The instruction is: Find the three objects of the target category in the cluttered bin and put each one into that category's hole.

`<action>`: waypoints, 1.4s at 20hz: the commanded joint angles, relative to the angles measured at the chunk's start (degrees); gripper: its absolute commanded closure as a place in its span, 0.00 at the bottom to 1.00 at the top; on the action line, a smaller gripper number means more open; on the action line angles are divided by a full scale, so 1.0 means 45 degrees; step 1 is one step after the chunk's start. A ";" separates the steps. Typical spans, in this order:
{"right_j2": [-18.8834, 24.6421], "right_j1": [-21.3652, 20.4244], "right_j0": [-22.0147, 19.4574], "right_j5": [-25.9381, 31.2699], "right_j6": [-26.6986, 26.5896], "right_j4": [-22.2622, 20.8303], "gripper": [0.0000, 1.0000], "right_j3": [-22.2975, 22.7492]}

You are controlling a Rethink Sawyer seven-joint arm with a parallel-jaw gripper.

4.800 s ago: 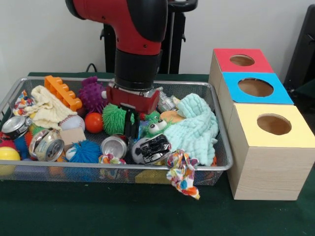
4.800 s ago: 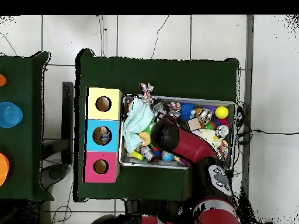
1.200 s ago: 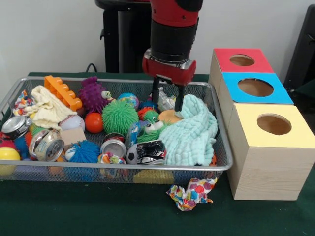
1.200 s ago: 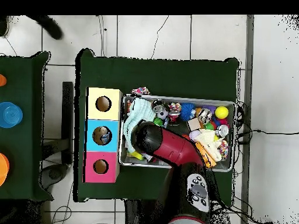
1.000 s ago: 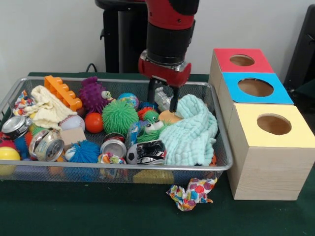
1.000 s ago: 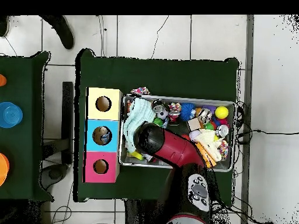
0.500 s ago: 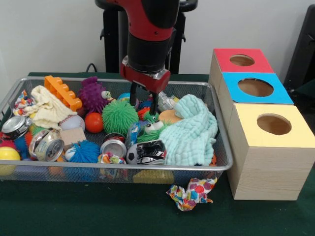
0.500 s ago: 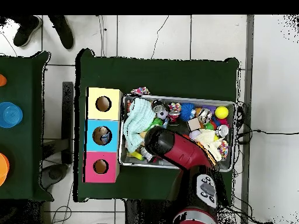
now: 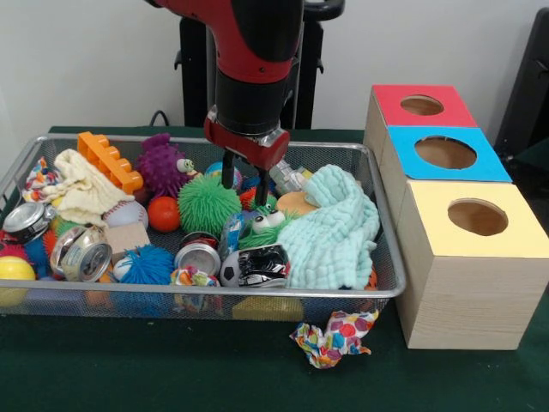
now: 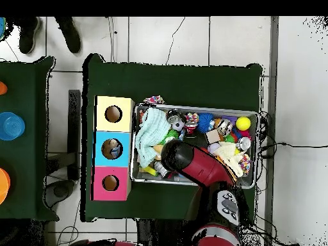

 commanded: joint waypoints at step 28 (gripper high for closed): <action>0.0285 0.0861 -0.0300 0.0133 0.3003 0.1283 0.00 -0.1689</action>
